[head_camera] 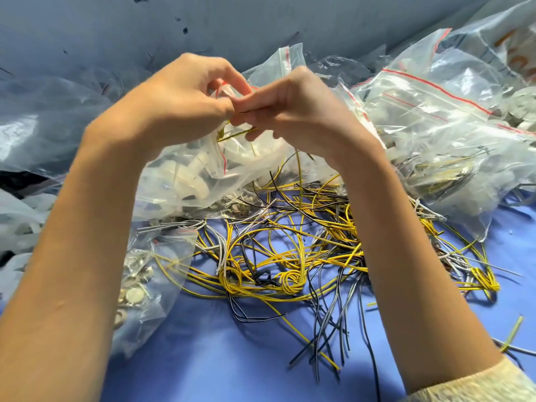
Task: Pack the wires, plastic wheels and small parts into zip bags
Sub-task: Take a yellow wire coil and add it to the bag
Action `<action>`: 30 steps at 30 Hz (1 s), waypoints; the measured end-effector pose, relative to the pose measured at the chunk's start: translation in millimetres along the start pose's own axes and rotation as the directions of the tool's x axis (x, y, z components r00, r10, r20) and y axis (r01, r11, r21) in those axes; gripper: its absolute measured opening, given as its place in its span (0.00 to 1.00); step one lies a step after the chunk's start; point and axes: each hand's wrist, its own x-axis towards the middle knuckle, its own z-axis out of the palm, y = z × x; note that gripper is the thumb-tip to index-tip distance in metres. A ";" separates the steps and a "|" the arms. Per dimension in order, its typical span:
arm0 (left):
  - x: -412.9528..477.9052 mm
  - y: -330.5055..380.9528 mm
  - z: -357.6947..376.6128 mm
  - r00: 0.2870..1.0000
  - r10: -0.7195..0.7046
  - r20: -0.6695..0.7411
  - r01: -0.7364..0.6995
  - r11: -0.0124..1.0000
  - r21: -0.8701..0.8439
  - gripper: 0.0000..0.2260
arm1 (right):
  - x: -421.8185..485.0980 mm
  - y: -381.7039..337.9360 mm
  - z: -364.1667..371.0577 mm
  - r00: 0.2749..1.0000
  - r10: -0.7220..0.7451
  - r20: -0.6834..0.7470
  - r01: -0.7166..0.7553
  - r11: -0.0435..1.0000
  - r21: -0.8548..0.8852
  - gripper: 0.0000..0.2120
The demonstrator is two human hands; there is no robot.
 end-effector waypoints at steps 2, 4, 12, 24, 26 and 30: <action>2.1 -0.6 0.4 0.998 0.005 -0.070 -0.003 1.000 0.030 0.11 | -0.8 -1.6 4.1 0.998 -0.002 0.056 0.005 0.998 -0.058 0.11; 2.8 -0.3 0.2 0.993 0.000 -0.117 0.001 1.000 0.007 0.11 | -2.6 -2.8 5.2 0.986 0.002 0.165 0.032 0.978 -0.207 0.10; -1.4 5.0 0.6 0.999 0.002 -0.044 -0.005 0.998 -0.058 0.13 | -2.8 -0.4 20.6 0.954 -0.013 0.300 0.168 0.851 -0.497 0.10; -5.9 20.5 8.6 0.989 0.099 0.113 -0.098 0.995 -0.011 0.12 | 14.5 3.5 58.6 0.856 0.091 0.508 0.195 0.855 -0.481 0.10; -7.5 21.4 9.3 0.986 0.110 0.123 -0.109 0.994 -0.013 0.12 | 17.4 1.0 59.6 0.831 0.144 0.537 0.176 0.848 -0.499 0.14; -7.3 22.5 7.2 0.993 0.087 0.082 -0.088 0.996 0.003 0.15 | 21.7 -2.0 56.9 0.907 0.028 0.420 0.188 0.866 -0.463 0.10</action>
